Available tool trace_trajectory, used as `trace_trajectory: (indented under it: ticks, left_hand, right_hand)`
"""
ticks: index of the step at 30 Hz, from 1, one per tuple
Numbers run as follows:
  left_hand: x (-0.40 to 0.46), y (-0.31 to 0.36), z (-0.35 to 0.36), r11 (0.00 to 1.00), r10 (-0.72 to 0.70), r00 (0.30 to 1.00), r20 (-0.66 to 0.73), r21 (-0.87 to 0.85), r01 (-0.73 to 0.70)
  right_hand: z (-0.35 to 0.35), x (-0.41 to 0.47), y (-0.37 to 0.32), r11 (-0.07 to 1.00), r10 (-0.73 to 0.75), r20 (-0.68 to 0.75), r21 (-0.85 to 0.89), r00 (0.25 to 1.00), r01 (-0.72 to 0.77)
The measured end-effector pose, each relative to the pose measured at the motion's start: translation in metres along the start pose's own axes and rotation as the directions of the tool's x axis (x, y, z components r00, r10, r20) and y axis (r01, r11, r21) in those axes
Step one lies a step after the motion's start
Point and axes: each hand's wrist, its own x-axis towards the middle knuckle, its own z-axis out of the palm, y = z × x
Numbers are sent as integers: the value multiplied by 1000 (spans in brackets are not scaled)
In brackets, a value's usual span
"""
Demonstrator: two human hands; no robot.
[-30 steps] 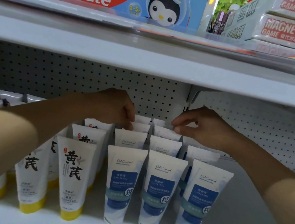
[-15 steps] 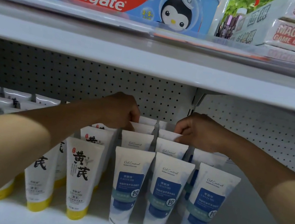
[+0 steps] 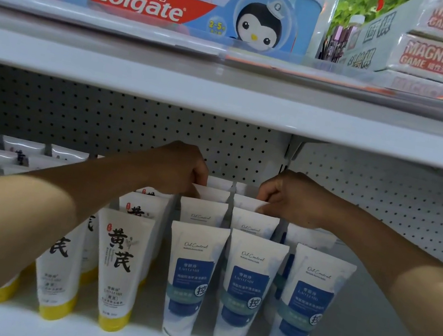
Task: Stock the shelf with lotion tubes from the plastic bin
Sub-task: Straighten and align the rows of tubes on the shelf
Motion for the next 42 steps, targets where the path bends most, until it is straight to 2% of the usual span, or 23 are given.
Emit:
trace_trajectory:
  ticks: [4, 7, 9, 12, 18, 25, 28, 30, 32, 35, 42]
  left_hand:
    - [-1, 1, 1, 1000, -21, 1000, 3, 0, 21]
    - [-3, 3, 1, 999, -38, 999, 1, -10, 38]
    - [-4, 6, 0, 995, -60, 998, -18, -77, 58]
    - [-3, 9, -5, 970, -111, 992, -57, -223, 96]
    - [-6, 15, -11, 954, -139, 986, -93, -280, 108]
    - [-15, 19, -10, 949, -129, 987, -95, -302, 95]
    - [-20, 23, -10, 943, -120, 987, -109, -323, 79]
    - [-23, 29, -10, 942, -97, 987, -128, -332, 50]
    - [-25, 38, -10, 950, -51, 989, -137, -311, 6]
    - [-23, 57, -11, 960, 21, 994, -110, -277, -51]
    - [-6, 85, -3, 991, 66, 995, 70, -121, -57]
  right_hand:
    - [-6, -4, 3, 999, 7, -5, 50, 1000, -7]
    - [-16, -12, 13, 977, 72, -135, 211, 988, -42]
    - [-22, -21, 23, 955, 135, -173, 287, 976, -81]
    - [-25, -33, 40, 957, 167, -168, 266, 972, -118]
    - [-22, -41, 57, 980, 130, -73, 162, 989, -117]
    - [-14, -41, 61, 981, 108, -88, 174, 990, -91]
    - [-21, -46, 59, 966, 110, -184, 249, 977, -62]
    - [-23, -52, 55, 977, 67, -324, 215, 944, 5]
    - [-23, -59, 51, 985, 35, -393, 169, 919, 35]
    - [-21, -71, 47, 986, 9, -366, 159, 931, 53]
    - [-11, -81, 46, 991, -13, -149, 130, 989, 33]
